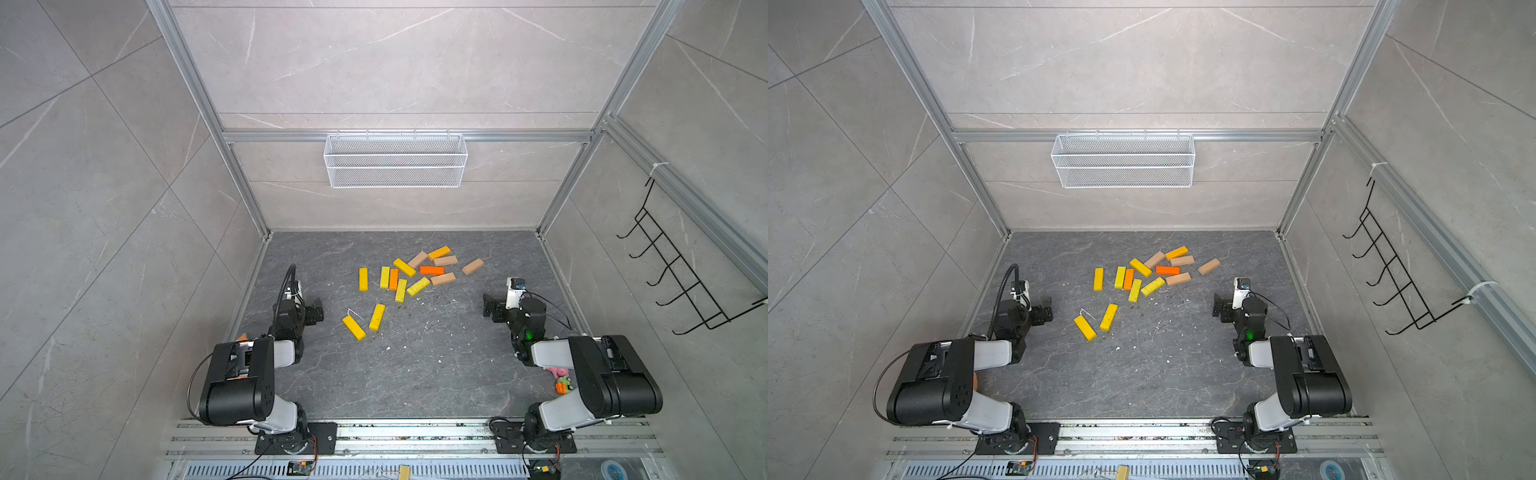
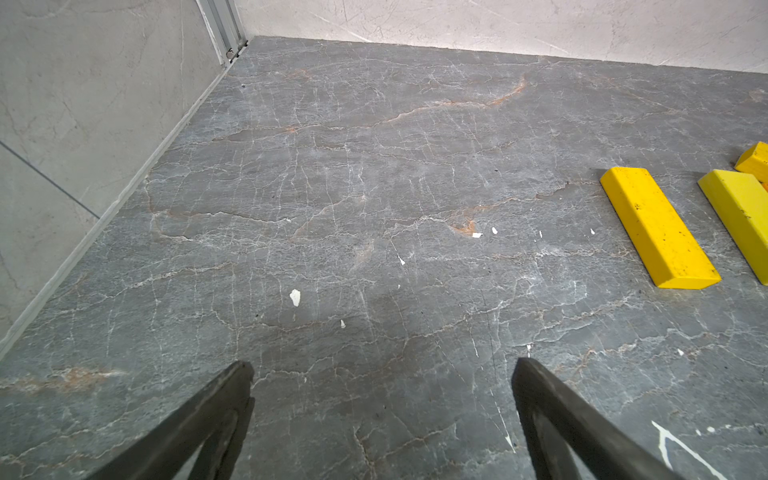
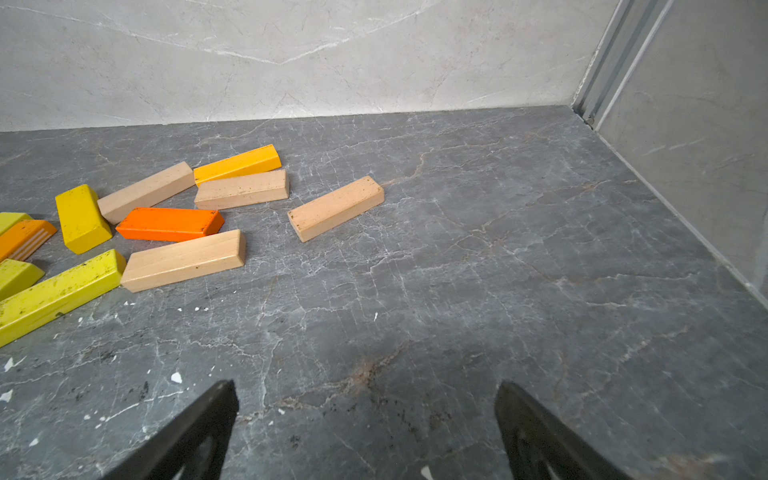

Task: Assemble the number 8 with building blocks
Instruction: Adjust the building block at the center of the board.

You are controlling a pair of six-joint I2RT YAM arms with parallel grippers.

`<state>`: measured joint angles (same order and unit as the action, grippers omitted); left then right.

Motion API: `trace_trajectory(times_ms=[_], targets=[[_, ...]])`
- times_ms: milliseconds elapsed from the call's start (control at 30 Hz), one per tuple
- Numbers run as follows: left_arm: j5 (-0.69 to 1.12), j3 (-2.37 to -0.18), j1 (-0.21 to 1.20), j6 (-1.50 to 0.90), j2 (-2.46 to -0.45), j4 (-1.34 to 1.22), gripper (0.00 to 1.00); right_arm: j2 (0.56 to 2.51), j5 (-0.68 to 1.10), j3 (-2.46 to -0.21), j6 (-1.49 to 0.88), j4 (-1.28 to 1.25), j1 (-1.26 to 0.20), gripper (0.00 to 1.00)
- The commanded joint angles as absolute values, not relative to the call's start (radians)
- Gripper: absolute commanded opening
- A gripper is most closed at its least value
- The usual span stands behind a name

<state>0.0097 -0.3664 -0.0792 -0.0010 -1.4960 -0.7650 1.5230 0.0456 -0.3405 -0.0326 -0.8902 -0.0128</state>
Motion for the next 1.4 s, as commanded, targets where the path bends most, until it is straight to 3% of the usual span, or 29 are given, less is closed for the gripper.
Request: trace_trajectory(times_ms=[0, 1100, 1367], targets=[[0.02, -0.374, -0.08, -0.012, -1.496, -0.81, 1.0, 1.516, 0.042, -0.355, -0.026, -0.894, -0.019, 0.99], [-0.009, -0.339, -0.069, -0.009, -1.401, -0.798, 1.0, 1.449, -0.023, -0.299, -0.052, -0.949, -0.02, 0.99], [-0.134, -0.411, 0.037, -0.048, -1.114, -0.463, 1.0, 1.173, -0.066, -0.393, -0.082, -0.576, -0.035, 0.99]])
